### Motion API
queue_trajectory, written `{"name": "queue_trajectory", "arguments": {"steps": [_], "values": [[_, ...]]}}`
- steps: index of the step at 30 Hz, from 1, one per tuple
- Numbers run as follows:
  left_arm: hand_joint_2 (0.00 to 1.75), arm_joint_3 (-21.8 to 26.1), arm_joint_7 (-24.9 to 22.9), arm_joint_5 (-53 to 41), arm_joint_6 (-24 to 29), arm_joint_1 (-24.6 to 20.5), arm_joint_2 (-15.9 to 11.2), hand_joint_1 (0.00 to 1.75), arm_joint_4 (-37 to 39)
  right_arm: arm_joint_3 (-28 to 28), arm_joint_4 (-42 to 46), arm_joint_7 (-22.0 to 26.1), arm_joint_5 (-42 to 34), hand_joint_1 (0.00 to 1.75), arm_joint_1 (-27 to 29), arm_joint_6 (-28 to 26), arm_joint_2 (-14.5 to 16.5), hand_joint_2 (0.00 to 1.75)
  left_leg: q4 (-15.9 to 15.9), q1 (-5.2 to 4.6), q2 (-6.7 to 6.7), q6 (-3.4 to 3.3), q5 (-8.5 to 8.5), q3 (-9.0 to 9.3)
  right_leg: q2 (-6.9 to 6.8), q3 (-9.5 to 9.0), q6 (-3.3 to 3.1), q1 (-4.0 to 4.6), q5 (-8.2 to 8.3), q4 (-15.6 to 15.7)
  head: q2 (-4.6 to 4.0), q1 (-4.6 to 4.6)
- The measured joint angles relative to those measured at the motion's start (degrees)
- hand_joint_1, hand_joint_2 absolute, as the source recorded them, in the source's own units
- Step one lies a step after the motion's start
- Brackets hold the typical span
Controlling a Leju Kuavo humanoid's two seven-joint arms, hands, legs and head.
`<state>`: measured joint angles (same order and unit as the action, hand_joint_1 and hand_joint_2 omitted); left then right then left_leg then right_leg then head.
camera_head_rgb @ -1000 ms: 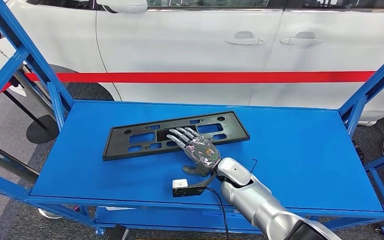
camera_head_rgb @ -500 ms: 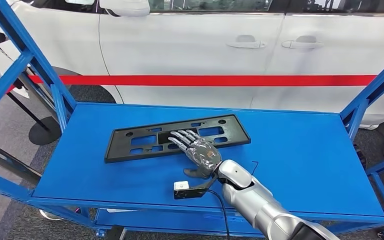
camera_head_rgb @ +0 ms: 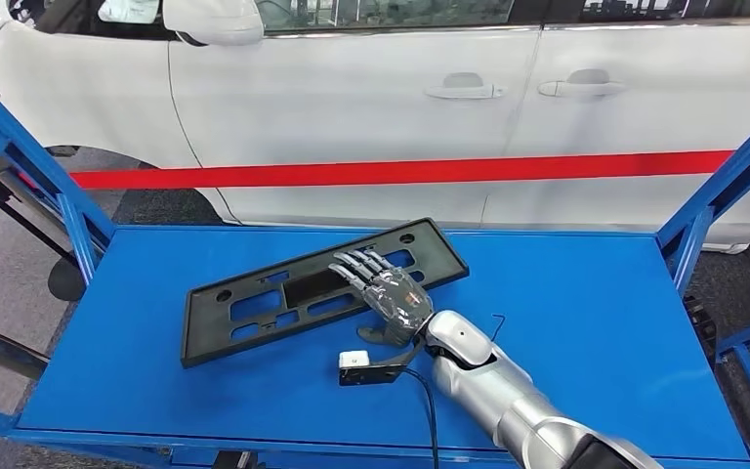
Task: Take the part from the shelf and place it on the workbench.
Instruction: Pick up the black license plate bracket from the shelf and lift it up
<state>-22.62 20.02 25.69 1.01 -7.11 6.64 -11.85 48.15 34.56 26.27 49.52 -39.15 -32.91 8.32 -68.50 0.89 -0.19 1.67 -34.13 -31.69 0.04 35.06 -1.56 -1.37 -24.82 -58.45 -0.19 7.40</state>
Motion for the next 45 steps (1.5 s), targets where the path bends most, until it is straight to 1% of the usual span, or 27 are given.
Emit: {"name": "queue_trajectory", "arguments": {"steps": [1,2,3,4,5,6,7,8,9,10,11,14,15,16,17,20,22,23,24,27,28,29,37,45], "values": [[0.00,0.00,-0.01,-0.02,0.09,0.08,0.00,0.00,0.00,0.00,0.00,0.00,-0.01,0.00,0.04,0.01,-0.01,1.75,-2.94,0.01,0.00,0.11,-1.27,-2.34,0.05,-0.33,-0.10,0.06,-0.27,-0.01,-0.01,0.00],[0.00,0.00,-0.07,-0.05,0.19,0.17,0.00,0.00,0.00,0.00,0.00,0.01,-0.05,0.00,0.09,0.03,-0.01,1.75,-4.48,0.02,0.00,0.16,-1.67,-4.09,0.16,-0.67,-0.13,0.11,-0.57,-0.02,0.00,0.01],[0.00,0.00,-0.22,-0.07,0.28,0.22,0.00,0.00,0.00,0.00,0.00,0.01,-0.10,0.00,0.13,0.07,-0.01,1.75,-4.16,0.02,0.00,0.12,-0.81,-4.95,0.28,-1.06,-0.08,0.13,-0.85,-0.03,0.00,0.01],[0.00,-0.01,-0.45,-0.10,0.36,0.23,0.00,0.00,0.00,0.00,0.01,0.03,-0.16,0.00,0.16,0.11,0.00,1.75,-1.89,0.02,0.00,0.01,1.37,-4.83,0.40,-1.53,0.02,0.14,-1.17,-0.02,0.00,0.01],[0.00,-0.01,-0.72,-0.10,0.42,0.22,0.00,0.00,0.00,0.00,0.01,0.04,-0.23,0.00,0.16,0.17,0.01,1.75,1.82,0.02,0.02,-0.16,4.36,-3.94,0.46,-2.01,0.18,0.13,-1.48,-0.01,-0.01,0.01],[0.00,-0.01,-0.97,-0.11,0.46,0.21,0.00,0.00,0.00,0.00,0.01,0.05,-0.29,0.00,0.15,0.23,-0.01,1.75,5.33,-0.04,0.05,-0.36,6.58,-2.97,0.50,-2.45,0.37,0.15,-1.73,0.01,-0.01,0.01],[0.00,-0.02,-1.14,-0.11,0.50,0.17,0.00,0.00,0.00,-0.01,0.01,0.07,-0.34,0.00,0.12,0.27,-0.04,1.75,8.17,-0.21,0.13,-0.61,7.60,-2.22,0.54,-2.64,0.63,0.17,-1.91,0.01,-0.01,0.00],[0.00,-0.02,-1.24,-0.11,0.52,0.17,0.00,0.00,0.00,-0.02,0.02,0.07,-0.38,0.00,0.06,0.31,-0.08,1.75,9.72,-0.39,0.18,-0.93,8.17,-1.83,0.61,-2.70,0.96,0.21,-2.05,0.02,-0.01,0.00],[0.00,-0.02,-1.32,-0.12,0.55,0.20,0.00,0.00,0.00,-0.04,0.02,0.07,-0.41,0.00,-0.01,0.34,-0.12,1.75,10.13,-0.58,0.21,-1.22,7.92,-1.75,0.67,-2.77,1.30,0.26,-2.14,0.13,0.00,-0.01],[0.00,-0.02,-1.35,-0.12,0.57,0.20,0.01,0.00,0.00,-0.05,0.03,0.07,-0.42,0.00,-0.06,0.34,-0.15,1.75,10.54,-0.60,0.20,-1.49,8.14,-1.57,0.72,-2.86,1.58,0.34,-2.24,0.25,0.00,-0.01],[0.00,-0.03,-1.38,-0.13,0.58,0.21,0.03,0.00,0.00,-0.07,0.03,0.06,-0.41,0.00,-0.08,0.37,-0.21,1.75,10.79,-0.53,0.14,-1.58,8.84,-1.37,0.72,-3.09,1.31,0.47,-2.17,0.54,0.00,-0.02],[0.00,-0.05,-1.38,-0.18,0.61,0.00,0.11,0.00,0.00,-0.13,0.00,0.03,-0.42,0.00,-0.10,0.48,-0.48,1.75,11.36,-0.48,0.02,-1.67,9.28,-1.13,0.58,-3.48,-0.65,0.69,-1.96,1.22,-0.01,-0.03],[0.00,-0.05,-1.39,-0.21,0.61,-0.03,0.13,0.00,0.00,-0.17,0.00,0.02,-0.43,0.00,-0.11,0.50,-0.51,1.75,11.37,-0.53,0.01,-1.82,9.26,-1.10,0.56,-3.57,-0.87,0.66,-2.02,1.33,-0.01,-0.03],[0.00,-0.06,-1.39,-0.24,0.61,-0.03,0.14,0.00,0.00,-0.23,0.00,0.02,-0.42,0.00,-0.11,0.53,-0.53,1.75,11.37,-0.58,0.01,-1.94,9.20,-1.05,0.56,-3.68,-0.86,0.64,-1.97,1.48,-0.01,-0.03],[0.00,-0.07,-1.39,-0.27,0.62,-0.03,0.15,0.00,0.00,-0.29,0.00,0.02,-0.42,0.41,-0.11,0.57,-0.54,1.75,11.37,-0.63,0.01,-2.09,9.14,-1.00,0.56,-3.79,-0.84,0.62,-1.95,1.64,0.00,-0.03],[0.00,-0.07,-1.40,-0.31,0.78,-0.02,0.17,0.00,0.00,-0.35,0.00,0.08,-0.51,1.72,-0.06,0.99,-0.54,1.75,11.37,-0.74,0.01,-2.47,9.04,-0.95,0.56,-3.99,-0.71,0.58,-1.88,1.95,0.01,-0.03],[0.00,-0.07,-1.42,-0.33,0.90,-0.02,0.17,0.00,0.00,-0.35,0.01,0.20,-0.95,1.75,0.10,1.82,-0.54,1.75,11.36,-0.82,0.00,-2.61,9.02,-0.97,0.56,-4.05,-0.49,0.51,-1.79,2.06,-0.01,-0.03],[0.00,-0.07,-1.43,-0.33,0.96,-0.02,0.17,0.00,0.00,-0.35,0.03,0.26,-1.30,1.75,0.19,2.31,-0.54,1.75,11.35,-0.85,0.00,-2.64,9.01,-0.99,0.55,-4.07,-0.24,0.46,-1.75,2.10,-0.01,-0.03],[0.00,-0.07,-1.44,-0.30,1.02,-0.02,0.17,0.00,0.00,-0.35,0.07,0.31,-1.70,1.75,0.26,2.84,-0.54,1.75,11.34,-0.89,0.00,-2.67,9.00,-1.01,0.56,-4.08,0.15,0.40,-1.73,2.16,-0.01,-0.03],[0.00,-0.05,-1.49,-0.06,1.26,-0.02,0.17,0.00,0.00,-0.37,0.13,0.49,-2.98,1.75,0.35,4.16,-0.54,1.75,11.31,-1.00,-0.01,-2.75,8.96,-1.04,0.55,-4.14,1.88,0.16,-1.71,2.34,-0.01,-0.03],[0.00,-0.05,-1.54,0.04,1.35,-0.02,0.17,0.00,0.00,-0.40,0.13,0.67,-3.45,1.75,0.36,4.53,-0.54,1.75,11.30,-1.04,-0.02,-2.77,8.95,-1.04,0.54,-4.15,2.26,0.10,-1.71,2.37,0.00,-0.03],[0.00,-0.04,-1.63,0.11,1.43,-0.02,0.17,0.00,0.00,-0.45,0.14,0.88,-3.97,1.75,0.35,4.90,-0.53,1.75,11.30,-1.06,-0.04,-2.77,8.95,-1.05,0.52,-4.16,2.46,0.06,-1.73,2.37,0.00,-0.03],[0.00,-0.04,-2.28,0.12,1.58,-0.04,0.17,0.00,0.00,-1.13,0.33,2.64,-6.55,1.75,-0.31,6.08,-0.54,1.75,11.30,-0.97,-0.14,-2.76,8.95,-1.00,0.36,-4.18,2.61,0.12,-1.84,2.32,-0.01,-0.02],[0.00,-0.04,-2.42,0.09,1.62,-0.05,0.16,0.00,0.00,-2.20,0.77,4.39,-9.26,1.75,-0.74,3.35,-0.94,1.75,11.31,-0.94,-0.17,-2.76,8.96,-0.92,0.33,-4.26,2.60,0.14,-1.85,2.32,0.00,-0.03]]}}
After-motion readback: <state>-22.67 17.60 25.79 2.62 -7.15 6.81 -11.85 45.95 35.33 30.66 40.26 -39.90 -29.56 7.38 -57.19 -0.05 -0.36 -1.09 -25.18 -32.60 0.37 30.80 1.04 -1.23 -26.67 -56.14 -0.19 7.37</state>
